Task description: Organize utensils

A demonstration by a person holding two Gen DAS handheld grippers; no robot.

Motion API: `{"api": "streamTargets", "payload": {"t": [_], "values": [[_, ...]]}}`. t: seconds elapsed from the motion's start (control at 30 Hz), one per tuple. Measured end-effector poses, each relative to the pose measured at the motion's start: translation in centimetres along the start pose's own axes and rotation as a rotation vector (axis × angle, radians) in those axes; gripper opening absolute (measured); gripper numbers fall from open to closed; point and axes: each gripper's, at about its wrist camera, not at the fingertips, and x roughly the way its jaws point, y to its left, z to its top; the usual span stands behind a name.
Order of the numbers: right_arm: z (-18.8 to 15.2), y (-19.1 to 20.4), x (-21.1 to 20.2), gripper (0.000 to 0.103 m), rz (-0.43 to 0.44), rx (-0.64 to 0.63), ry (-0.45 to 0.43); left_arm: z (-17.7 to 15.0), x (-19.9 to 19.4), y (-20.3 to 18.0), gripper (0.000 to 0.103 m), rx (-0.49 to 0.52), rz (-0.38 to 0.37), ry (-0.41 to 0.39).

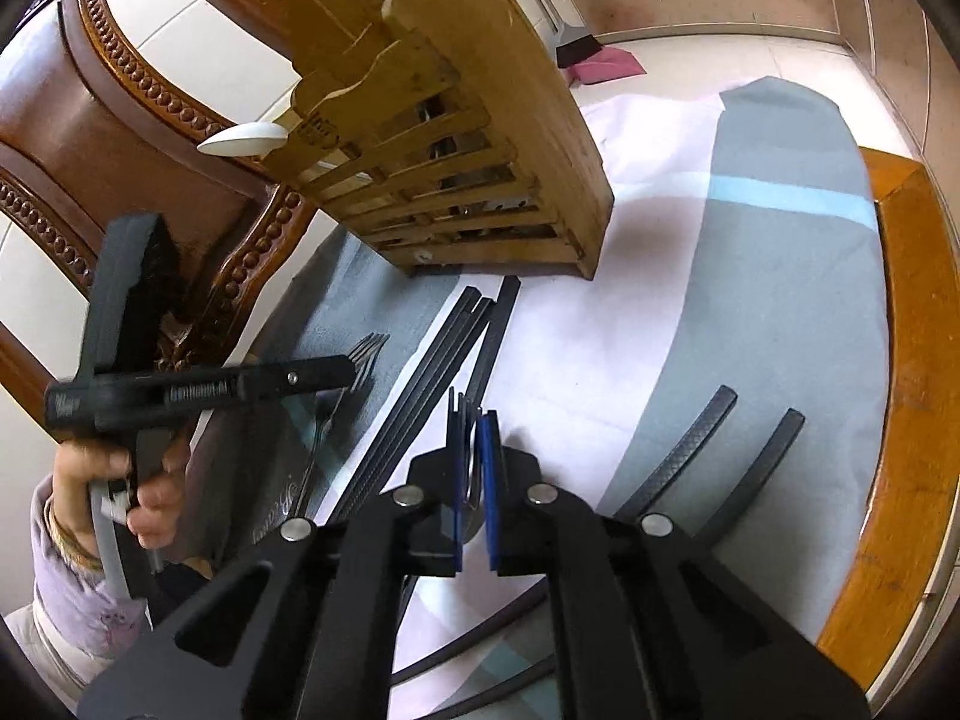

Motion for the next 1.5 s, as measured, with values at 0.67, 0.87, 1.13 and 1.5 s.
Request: {"api": "streamTargets", "payload": {"t": [0.67,0.87,1.13,1.5], "values": [[-0.2,-1.4,-0.3,0.007,0.058,0.071,0.030,0.1,0.4,-3.5,0.003,0.145,0.031,0.024],[0.0,-2.7,0.0,0.012,0.133,0.137,0.037,0.3,0.4,-4.0,0.003,0.159,0.074,0.032],[0.3,-2.4,0.2,0.018,0.141,0.122,0.040,0.2,0.4,-4.9,0.008,0.167,0.093,0.037],[0.4,-1.3,0.6,0.005,0.107,0.080,0.047,1.2,1.8,-6.3,0.006,0.163,0.112,0.051]]}}
